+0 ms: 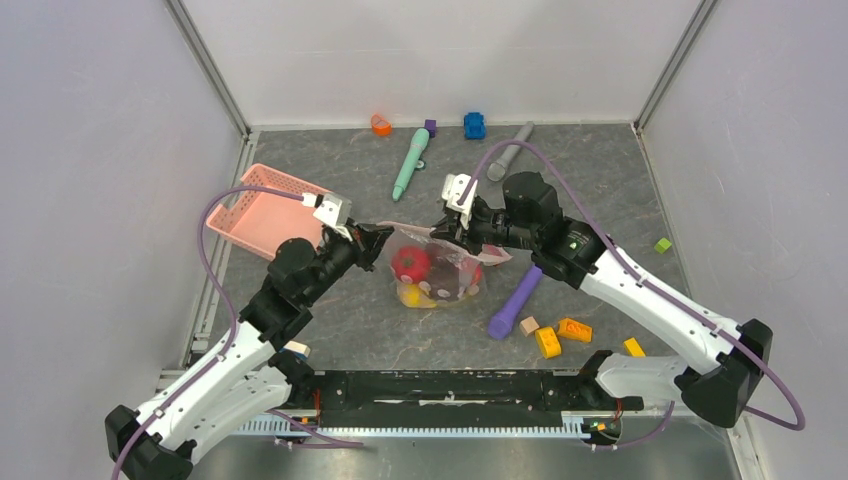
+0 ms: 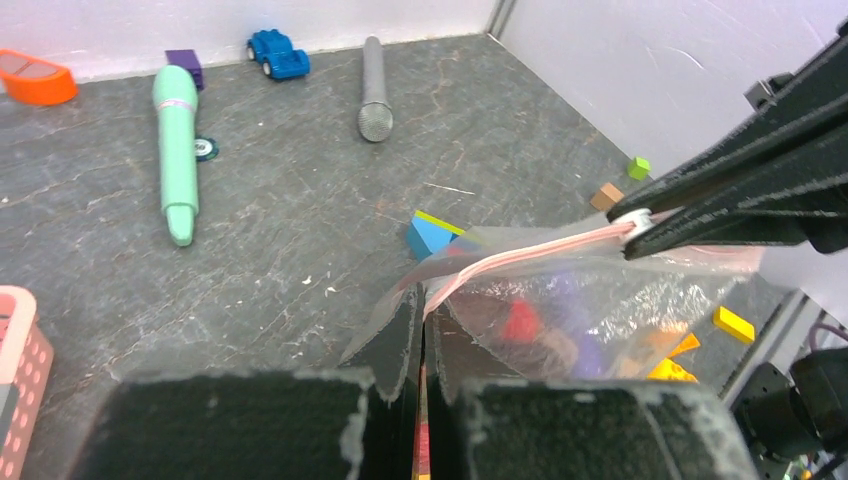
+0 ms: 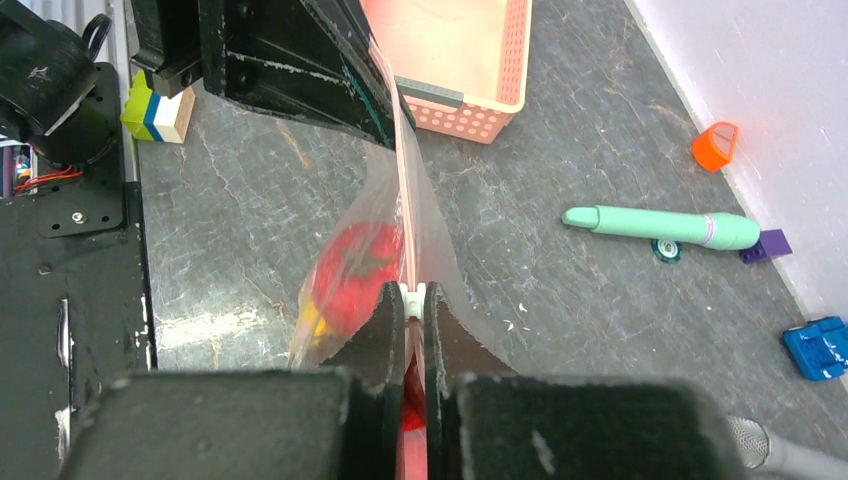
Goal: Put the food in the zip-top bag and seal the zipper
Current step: Zip the zipper food storage bag at the center of the board.
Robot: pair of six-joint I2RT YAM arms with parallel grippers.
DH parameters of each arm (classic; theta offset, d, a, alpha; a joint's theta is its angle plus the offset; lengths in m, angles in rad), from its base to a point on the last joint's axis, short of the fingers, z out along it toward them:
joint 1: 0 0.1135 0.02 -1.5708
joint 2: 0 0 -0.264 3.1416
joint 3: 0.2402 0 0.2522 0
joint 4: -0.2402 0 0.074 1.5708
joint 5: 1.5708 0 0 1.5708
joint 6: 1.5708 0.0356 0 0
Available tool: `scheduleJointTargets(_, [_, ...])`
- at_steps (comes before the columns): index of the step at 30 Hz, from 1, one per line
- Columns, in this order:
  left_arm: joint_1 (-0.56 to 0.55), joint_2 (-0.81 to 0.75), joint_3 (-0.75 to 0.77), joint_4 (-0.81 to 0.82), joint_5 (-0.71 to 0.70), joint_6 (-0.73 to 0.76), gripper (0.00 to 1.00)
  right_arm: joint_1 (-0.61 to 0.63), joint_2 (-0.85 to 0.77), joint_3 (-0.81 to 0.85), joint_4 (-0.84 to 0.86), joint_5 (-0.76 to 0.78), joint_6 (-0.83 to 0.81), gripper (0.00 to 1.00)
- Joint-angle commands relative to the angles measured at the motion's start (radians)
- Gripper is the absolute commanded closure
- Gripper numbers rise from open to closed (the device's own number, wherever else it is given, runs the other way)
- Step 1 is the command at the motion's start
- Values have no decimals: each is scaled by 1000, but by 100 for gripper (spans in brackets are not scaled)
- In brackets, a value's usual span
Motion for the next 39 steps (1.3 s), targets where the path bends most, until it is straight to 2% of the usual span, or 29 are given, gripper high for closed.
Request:
scheduleJointTargets(1, [18,-24,29,11,-202,-34,98,-12,-56,-19,-11,55,35,100])
scheduleJointTargets(13, [18,-24,37,-17,-300,-48,98,-14,-83,-48,-5,125,50,100])
scheduleJointTargets(25, [18,-1,72,-99,-466,-80,98,-15,-102,-79,-5,180,76,100])
scheduleJointTargets(39, [18,25,97,-191,-569,-98,98,-17,-119,-95,-31,232,78,100])
